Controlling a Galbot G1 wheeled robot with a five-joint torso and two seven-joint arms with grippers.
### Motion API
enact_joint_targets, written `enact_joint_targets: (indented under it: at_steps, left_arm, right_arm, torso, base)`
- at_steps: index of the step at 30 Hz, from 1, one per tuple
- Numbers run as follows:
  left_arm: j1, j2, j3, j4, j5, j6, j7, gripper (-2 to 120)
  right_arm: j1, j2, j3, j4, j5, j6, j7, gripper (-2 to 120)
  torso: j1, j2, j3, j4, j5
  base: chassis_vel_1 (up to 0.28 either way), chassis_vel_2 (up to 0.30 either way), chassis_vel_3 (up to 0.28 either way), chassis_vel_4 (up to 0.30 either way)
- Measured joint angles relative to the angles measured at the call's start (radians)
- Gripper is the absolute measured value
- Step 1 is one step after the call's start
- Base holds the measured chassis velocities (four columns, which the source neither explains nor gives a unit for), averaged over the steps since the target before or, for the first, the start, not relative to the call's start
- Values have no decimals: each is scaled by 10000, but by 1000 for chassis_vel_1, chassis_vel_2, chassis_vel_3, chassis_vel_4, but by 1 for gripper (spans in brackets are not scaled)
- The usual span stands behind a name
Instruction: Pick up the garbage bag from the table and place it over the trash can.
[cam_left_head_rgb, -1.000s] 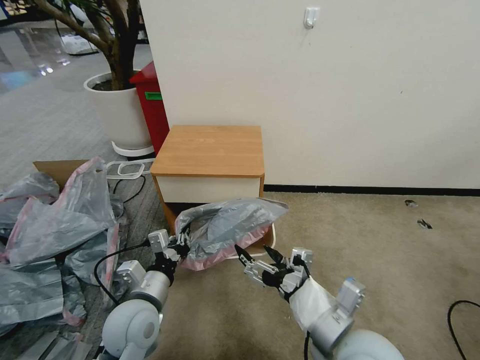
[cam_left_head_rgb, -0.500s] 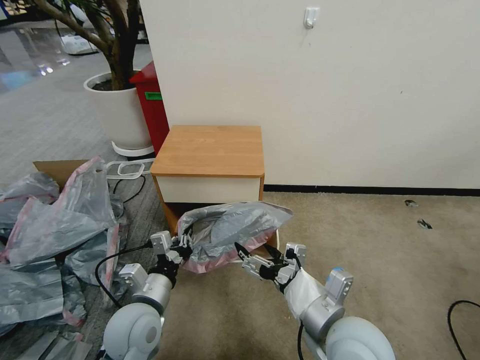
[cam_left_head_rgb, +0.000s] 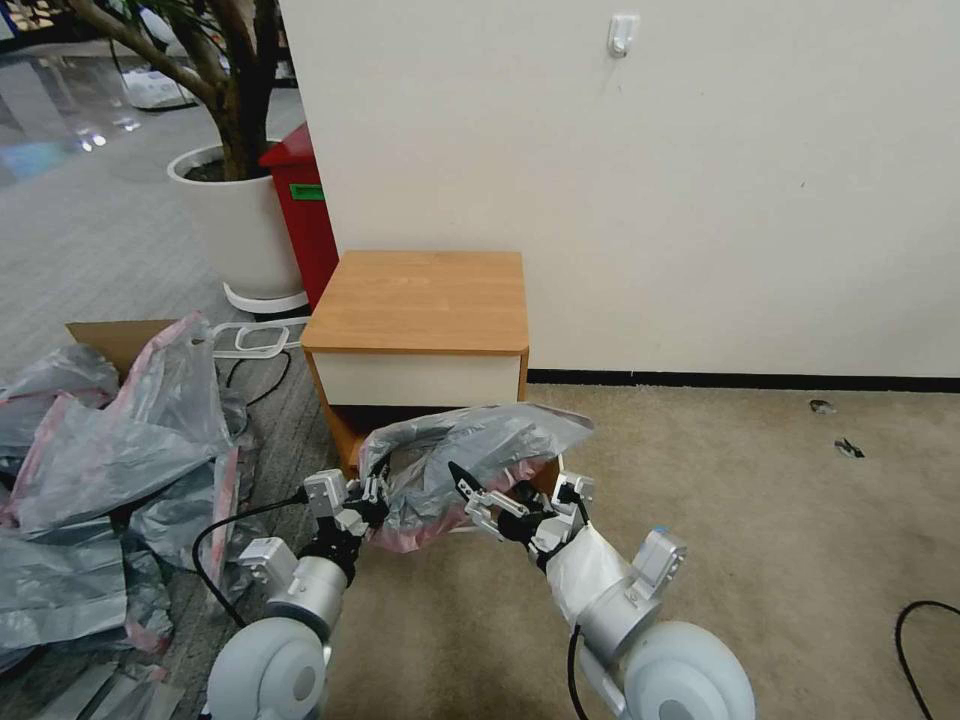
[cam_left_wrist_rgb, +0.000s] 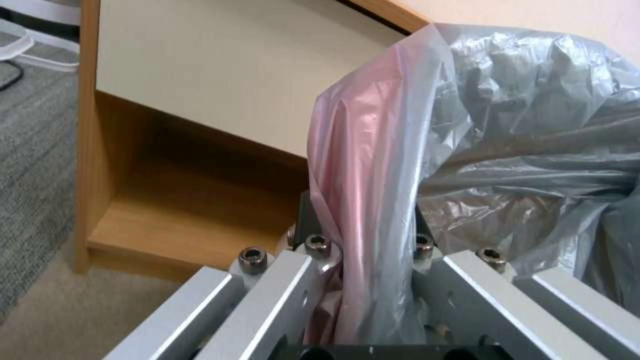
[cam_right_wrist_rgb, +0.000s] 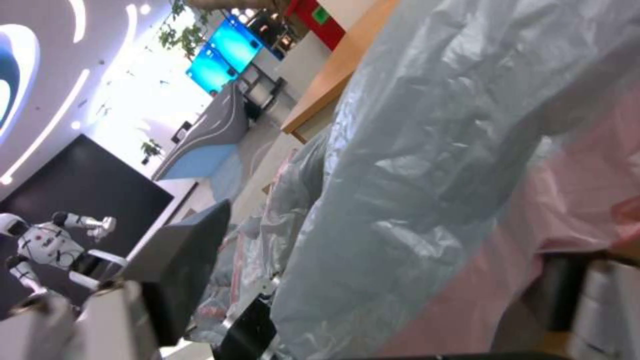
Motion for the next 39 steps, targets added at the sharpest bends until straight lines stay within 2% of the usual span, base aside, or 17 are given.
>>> enact_joint_targets:
  at_steps: [1, 4, 5, 9, 10, 14, 16, 19, 20, 24, 35, 39]
  left_arm:
    - [0, 0, 0, 0, 0, 0, 0, 5]
    - [-4, -5, -24, -17, -8, -1, 0, 5]
    - [-4, -5, -24, -17, -8, -1, 0, 5]
    - [-30, -2, -41, -36, -56, -1, -23, 5]
    - [-30, -2, -41, -36, -56, -1, -23, 5]
    - [-55, -14, -72, 1, -113, 0, -51, 5]
    - [-58, -15, -77, 5, -115, 2, -53, 5]
    - [-114, -42, -123, 55, -144, 18, -74, 5]
    - [-114, -42, -123, 55, -144, 18, -74, 5]
    - [-229, -75, -164, 104, -252, 75, -179, 5]
    - [-560, -262, -518, 120, -765, 471, -544, 5]
    - [-600, -304, -661, 44, -1248, 639, -772, 5]
  right_arm:
    - [0, 0, 0, 0, 0, 0, 0, 86]
    - [-6, 3, 25, -104, -27, 127, -101, 73]
    - [-6, 3, 25, -104, -27, 127, -101, 73]
    - [-34, 11, 78, -175, -86, 369, -390, 54]
    - [-34, 11, 78, -175, -86, 369, -390, 54]
    - [-111, 10, 109, -225, -191, 495, -583, 37]
    - [-124, 7, 109, -226, -203, 508, -608, 33]
    - [-158, -1, 110, -226, -254, 550, -701, 18]
    - [-158, -1, 110, -226, -254, 550, -701, 18]
    - [-191, -6, 100, -223, -324, 563, -742, 0]
    - [-499, -23, 154, -159, -660, 662, -976, 0]
    - [-659, -11, 220, -149, -852, 729, -1118, 0]
  torso:
    - [0, 0, 0, 0, 0]
    - [0, 0, 0, 0, 0]
    - [0, 0, 0, 0, 0]
    - [0, 0, 0, -1, 0]
    - [0, 0, 0, -1, 0]
    - [0, 0, 0, 0, 0]
    - [1, 0, 0, 0, 0]
    - [0, 0, 0, 0, 0]
    - [0, 0, 0, 0, 0]
    - [0, 0, 0, 0, 0]
    - [0, 0, 0, 0, 0]
    - [0, -1, 0, 0, 0]
  base:
    - [0, 0, 0, 0]
    - [0, 0, 0, 0]
    - [0, 0, 0, 0]
    - [0, 0, 0, 0]
    - [0, 0, 0, 0]
    - [0, 0, 0, 0]
    - [0, 0, 0, 0]
    - [0, 0, 0, 0]
    - [0, 0, 0, 0]
    - [0, 0, 0, 0]
    - [0, 0, 0, 0]
    - [0, 0, 0, 0]
